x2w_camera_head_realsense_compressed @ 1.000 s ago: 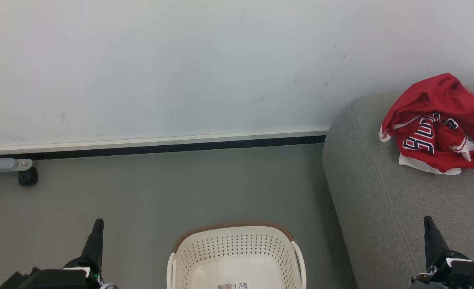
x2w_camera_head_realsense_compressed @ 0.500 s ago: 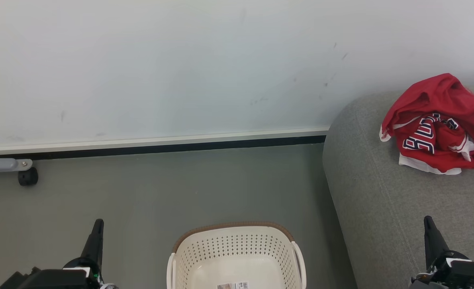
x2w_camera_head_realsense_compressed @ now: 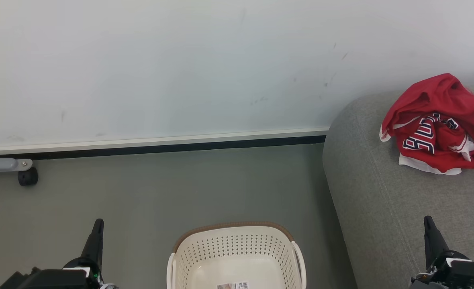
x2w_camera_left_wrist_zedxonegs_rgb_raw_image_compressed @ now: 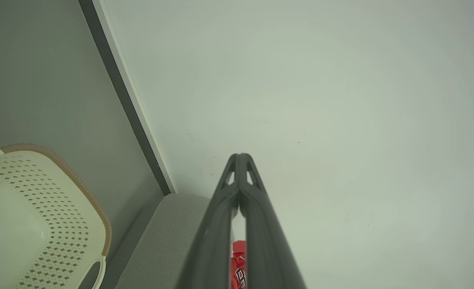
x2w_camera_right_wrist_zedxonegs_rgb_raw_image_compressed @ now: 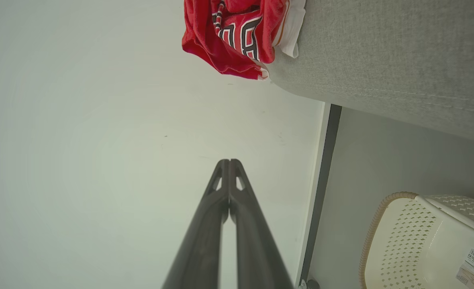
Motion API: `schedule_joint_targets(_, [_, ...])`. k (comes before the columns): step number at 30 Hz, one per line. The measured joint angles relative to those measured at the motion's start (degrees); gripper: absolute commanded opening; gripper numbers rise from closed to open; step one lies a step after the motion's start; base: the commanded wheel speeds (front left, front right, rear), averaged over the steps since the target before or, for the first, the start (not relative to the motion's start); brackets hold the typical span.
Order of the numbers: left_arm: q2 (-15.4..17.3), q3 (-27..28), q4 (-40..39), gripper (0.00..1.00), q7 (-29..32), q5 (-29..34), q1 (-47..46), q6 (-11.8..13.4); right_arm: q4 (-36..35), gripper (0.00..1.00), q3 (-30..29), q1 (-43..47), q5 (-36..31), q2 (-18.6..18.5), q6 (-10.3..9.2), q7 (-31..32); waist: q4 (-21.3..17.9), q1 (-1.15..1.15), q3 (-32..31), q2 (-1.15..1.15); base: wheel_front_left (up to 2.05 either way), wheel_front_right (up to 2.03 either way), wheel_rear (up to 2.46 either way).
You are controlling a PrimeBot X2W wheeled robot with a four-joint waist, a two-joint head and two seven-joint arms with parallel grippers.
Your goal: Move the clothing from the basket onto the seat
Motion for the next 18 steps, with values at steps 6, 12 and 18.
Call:
schedule_joint_targets(6, [0.0,0.0,0.0,0.00,0.0,0.0,0.0,0.0,0.0,0.00,0.0,0.0,0.0,0.0,0.00,0.0,0.0,0.00,0.0,0.00,0.00,0.00,0.00])
schedule_joint_targets(12, [0.0,0.0,0.0,0.00,0.0,0.0,0.0,0.0,0.0,0.00,0.0,0.0,0.0,0.0,0.00,0.0,0.0,0.00,0.0,0.00,0.00,0.00,0.00])
schedule_joint_targets(18, [0.0,0.0,0.0,0.00,0.0,0.0,0.0,0.0,0.0,0.00,0.0,0.0,0.0,0.0,0.00,0.0,0.0,0.00,0.0,0.00,0.00,0.00,0.00])
